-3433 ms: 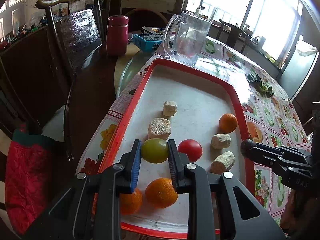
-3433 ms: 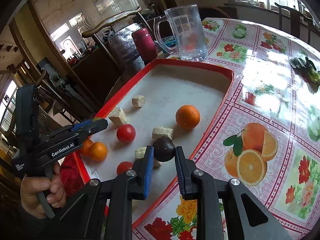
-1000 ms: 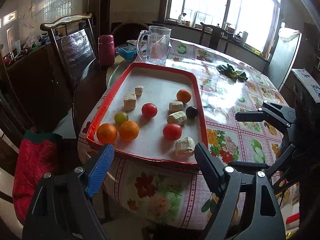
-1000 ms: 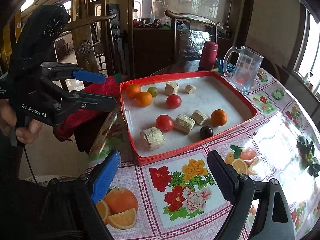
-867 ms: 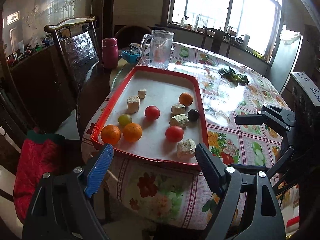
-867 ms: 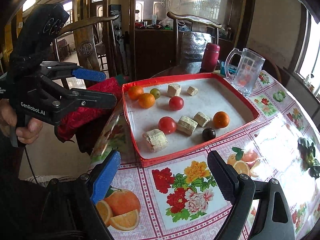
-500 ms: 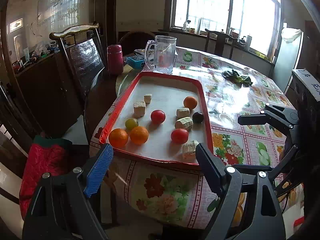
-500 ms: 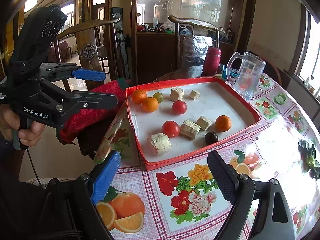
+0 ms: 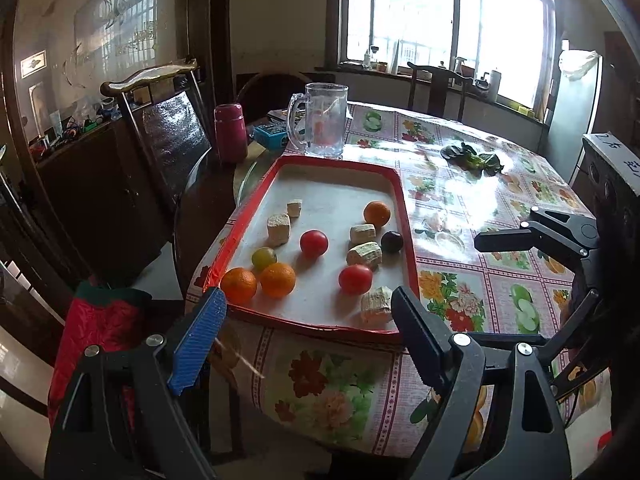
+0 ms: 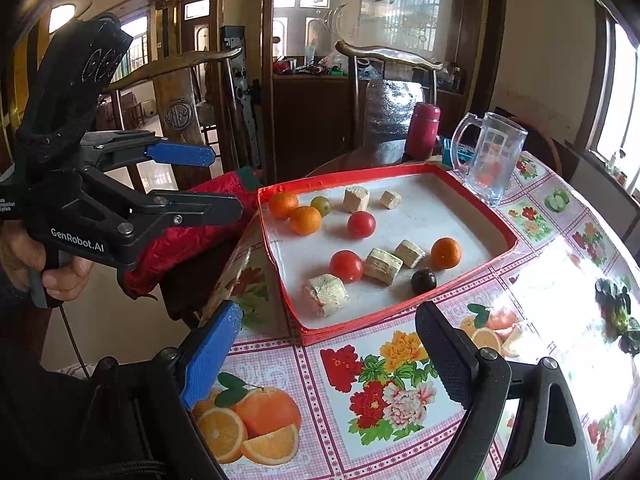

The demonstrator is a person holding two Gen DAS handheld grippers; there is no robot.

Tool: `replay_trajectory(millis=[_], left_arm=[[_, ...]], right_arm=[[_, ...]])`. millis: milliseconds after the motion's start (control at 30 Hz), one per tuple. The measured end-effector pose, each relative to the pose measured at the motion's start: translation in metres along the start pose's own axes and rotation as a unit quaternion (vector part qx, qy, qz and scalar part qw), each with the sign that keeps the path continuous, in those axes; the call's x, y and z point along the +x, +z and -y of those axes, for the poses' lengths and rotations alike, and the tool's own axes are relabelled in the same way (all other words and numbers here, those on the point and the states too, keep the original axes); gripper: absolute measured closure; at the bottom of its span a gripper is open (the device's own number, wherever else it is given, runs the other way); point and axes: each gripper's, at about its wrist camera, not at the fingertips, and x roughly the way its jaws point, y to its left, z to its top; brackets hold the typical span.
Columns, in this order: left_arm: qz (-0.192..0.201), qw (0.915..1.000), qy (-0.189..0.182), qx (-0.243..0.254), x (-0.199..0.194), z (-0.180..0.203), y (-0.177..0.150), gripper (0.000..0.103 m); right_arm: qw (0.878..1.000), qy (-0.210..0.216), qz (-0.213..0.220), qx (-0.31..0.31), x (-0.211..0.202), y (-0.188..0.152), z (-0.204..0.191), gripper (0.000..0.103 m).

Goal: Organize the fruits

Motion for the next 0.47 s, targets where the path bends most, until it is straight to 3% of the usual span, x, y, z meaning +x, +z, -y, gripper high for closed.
replay_trajectory(millis=[467], left_arm=[[0.002,0.9999,-0.001,0.015,-0.001,0.017,0.004,0.018]], right_arm=[[1.000,-0.009,0.016,0.025,-0.017,-0.009,0.011,0.006]])
